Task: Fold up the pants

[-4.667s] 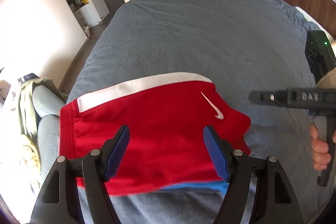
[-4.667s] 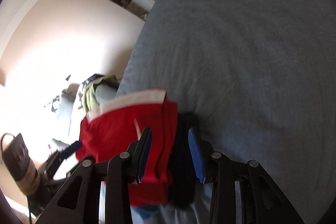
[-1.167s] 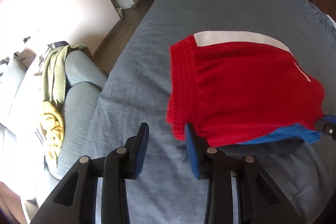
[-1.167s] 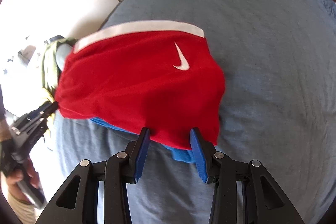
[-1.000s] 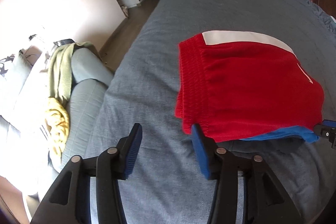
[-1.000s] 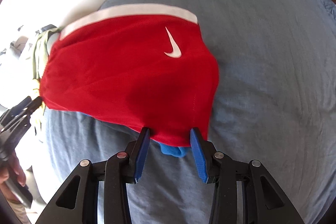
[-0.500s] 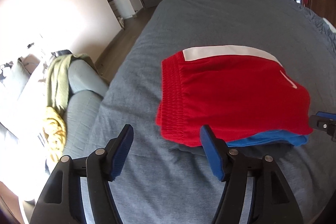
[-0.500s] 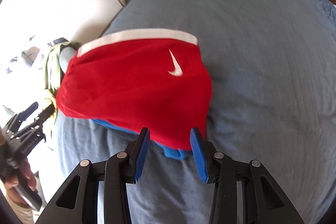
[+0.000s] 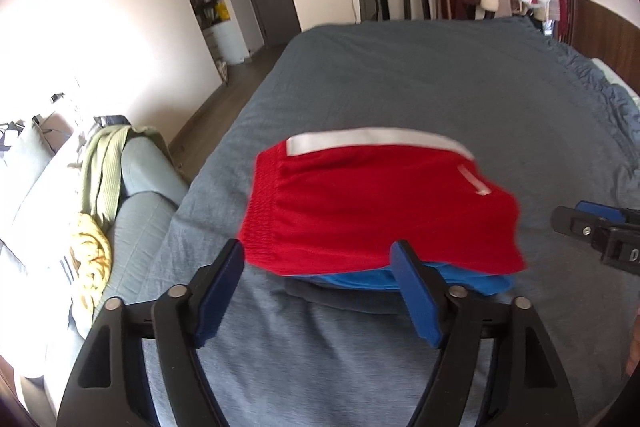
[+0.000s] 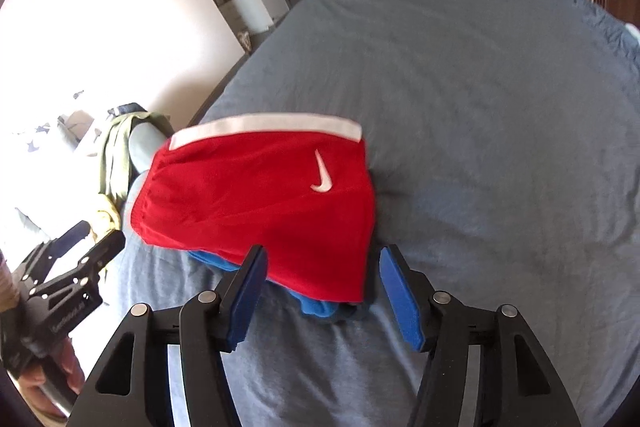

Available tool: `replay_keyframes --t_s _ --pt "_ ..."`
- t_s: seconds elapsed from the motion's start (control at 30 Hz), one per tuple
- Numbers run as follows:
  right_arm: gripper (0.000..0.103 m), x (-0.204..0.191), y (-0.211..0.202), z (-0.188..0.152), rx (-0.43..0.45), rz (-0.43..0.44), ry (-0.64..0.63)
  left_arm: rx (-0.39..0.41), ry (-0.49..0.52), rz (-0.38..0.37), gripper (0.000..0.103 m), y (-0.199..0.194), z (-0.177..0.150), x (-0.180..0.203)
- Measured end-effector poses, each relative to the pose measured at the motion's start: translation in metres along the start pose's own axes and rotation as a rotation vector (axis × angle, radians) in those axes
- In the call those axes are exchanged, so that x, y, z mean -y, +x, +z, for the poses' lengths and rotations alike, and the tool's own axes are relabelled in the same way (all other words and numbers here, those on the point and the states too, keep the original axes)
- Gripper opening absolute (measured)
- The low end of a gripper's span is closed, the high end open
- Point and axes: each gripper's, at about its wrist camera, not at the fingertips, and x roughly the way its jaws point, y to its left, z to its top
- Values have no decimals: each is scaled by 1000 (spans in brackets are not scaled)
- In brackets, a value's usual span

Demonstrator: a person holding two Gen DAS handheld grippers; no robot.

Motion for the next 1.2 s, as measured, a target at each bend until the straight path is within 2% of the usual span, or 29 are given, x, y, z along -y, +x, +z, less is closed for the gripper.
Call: replay_keyframes --t_s 0.1,0.13,0.17,0.23,0.4,0.57,0.83,1.03,1.1,1.2 --pt "60 4 -20 -4 32 -13 -42 19 -36 -20 85 -17 -3 13" --pt "63 7 -24 -5 39 -18 -48 20 -47 -23 86 -21 -4 16" --pt "71 10 -28 -7 44 -25 -51 25 -59 -23 87 -26 -5 20" --pt "74 17 -38 -11 58 -38 -58 39 -70 -5 87 -34 -9 29" --pt "74 36 -56 -25 84 -65 -94 81 -81 34 95 -48 -22 51" --pt "74 50 -64 -39 137 -84 -160 112 -78 58 95 -51 -47 73" --pt "74 79 -64 -78 208 -47 -142 202 -88 73 95 -58 -88 97" --pt "74 86 -85 -115 290 -46 -140 253 -101 61 95 -89 -120 104" --pt "74 84 -99 -129 304 -37 -131 267 -103 32 95 -106 -128 104" --pt "74 82 -117 -146 315 -43 -111 274 -93 33 97 -127 -137 104"
